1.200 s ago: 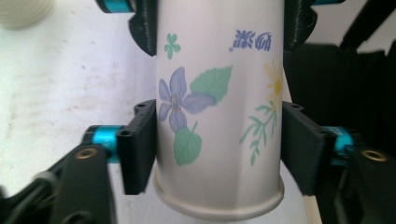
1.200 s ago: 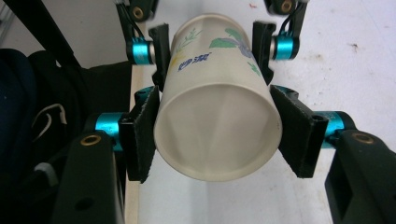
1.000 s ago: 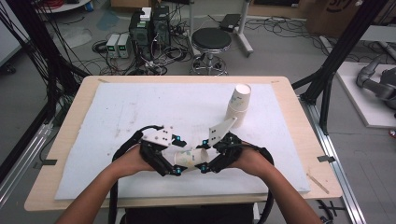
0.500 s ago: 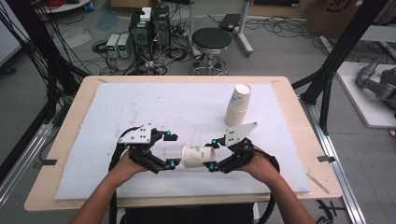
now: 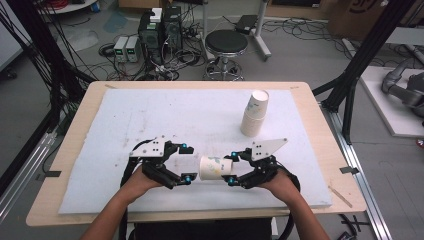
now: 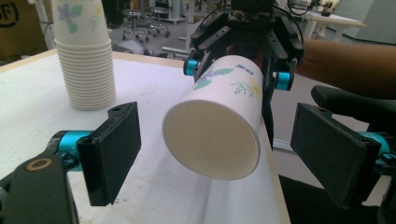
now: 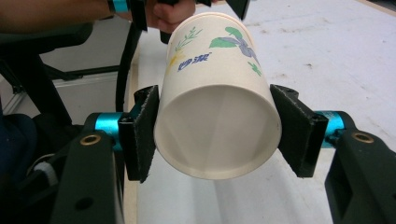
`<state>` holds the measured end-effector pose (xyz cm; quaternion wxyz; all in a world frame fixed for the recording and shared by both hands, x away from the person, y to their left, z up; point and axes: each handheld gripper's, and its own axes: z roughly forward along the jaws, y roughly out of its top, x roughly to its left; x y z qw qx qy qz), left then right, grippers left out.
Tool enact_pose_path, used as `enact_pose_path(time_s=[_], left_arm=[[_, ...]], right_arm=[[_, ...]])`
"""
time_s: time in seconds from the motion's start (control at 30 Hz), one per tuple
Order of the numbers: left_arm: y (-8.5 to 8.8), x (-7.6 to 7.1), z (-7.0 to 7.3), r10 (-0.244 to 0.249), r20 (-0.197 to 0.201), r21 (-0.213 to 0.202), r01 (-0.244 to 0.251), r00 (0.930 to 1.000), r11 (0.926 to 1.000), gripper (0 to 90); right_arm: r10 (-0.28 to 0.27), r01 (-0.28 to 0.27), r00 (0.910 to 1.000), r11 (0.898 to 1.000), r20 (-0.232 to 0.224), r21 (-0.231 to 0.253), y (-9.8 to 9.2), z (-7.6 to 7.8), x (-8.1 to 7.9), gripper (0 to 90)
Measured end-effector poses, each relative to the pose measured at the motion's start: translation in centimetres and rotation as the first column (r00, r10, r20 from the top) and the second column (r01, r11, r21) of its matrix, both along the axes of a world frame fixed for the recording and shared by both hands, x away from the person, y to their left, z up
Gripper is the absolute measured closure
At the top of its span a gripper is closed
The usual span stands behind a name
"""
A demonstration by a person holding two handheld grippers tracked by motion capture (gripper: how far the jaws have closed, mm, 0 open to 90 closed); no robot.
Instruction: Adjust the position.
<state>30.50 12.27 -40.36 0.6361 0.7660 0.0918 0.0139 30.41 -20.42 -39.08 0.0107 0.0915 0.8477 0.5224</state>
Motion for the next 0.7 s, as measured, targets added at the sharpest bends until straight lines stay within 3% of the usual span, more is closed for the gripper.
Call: enact_pose_path(time_s=[0.5,0.7], left_arm=[[-1.8,0.0,-0.6,-0.047,0.013,-0.006,0.047,0.9988,0.9989,16.8],[-2.0,-0.1,-0.7,-0.073,0.021,-0.030,0.074,0.9971,0.9968,23.8]], right_arm=[[0.058,-0.055,0.9977,0.995,-0.034,0.080,0.0,0.2,0.0,37.7],[0.083,-0.074,0.9943,0.989,-0.067,0.124,0.2,0.1,0.3,37.7]])
